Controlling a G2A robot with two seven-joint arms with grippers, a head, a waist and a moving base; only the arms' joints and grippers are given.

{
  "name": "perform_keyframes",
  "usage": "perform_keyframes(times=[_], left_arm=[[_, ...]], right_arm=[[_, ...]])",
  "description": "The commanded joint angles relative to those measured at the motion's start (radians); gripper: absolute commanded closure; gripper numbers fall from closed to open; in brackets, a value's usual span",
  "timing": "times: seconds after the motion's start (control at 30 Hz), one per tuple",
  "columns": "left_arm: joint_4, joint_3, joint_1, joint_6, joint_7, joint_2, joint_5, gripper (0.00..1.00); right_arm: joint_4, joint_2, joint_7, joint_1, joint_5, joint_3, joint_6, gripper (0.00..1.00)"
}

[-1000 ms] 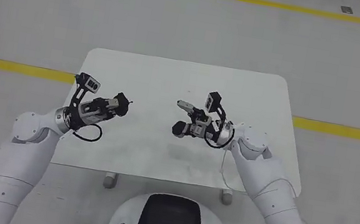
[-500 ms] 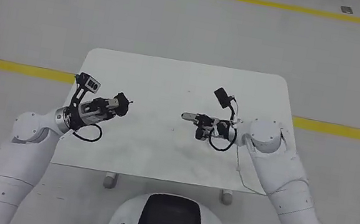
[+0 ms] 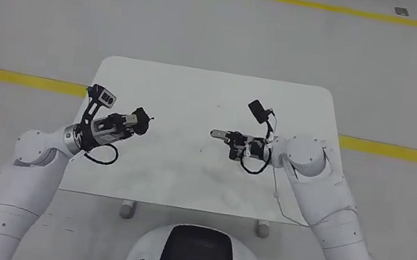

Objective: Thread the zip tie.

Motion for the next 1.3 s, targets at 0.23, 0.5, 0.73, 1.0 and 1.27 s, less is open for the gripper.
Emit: perform_keyframes(times=[0.23,0.5,0.73,1.0,1.27], left_arm=[[0.0,0.0,0.0,0.0,0.0,0.0,0.0,1.0],[0.0,0.0,0.0,0.0,0.0,0.0,0.0,1.0],[0.0,0.0,0.0,0.0,0.0,0.0,0.0,1.0],[0.0,0.0,0.0,0.0,0.0,0.0,0.0,1.0],[0.0,0.0,0.0,0.0,0.0,0.0,0.0,1.0]], right_arm=[[0.097,-0.029,0.001,0.162,-0.161,-0.148,0.132,0.0],[0.15,-0.062,-0.042,0.201,-0.165,-0.203,0.132,0.0],[0.15,-0.062,-0.042,0.201,-0.165,-0.203,0.132,0.0],[0.148,-0.055,-0.047,0.209,-0.239,-0.206,0.132,0.0],[0.199,-0.066,0.172,0.322,-0.477,-0.242,0.132,0.0]])
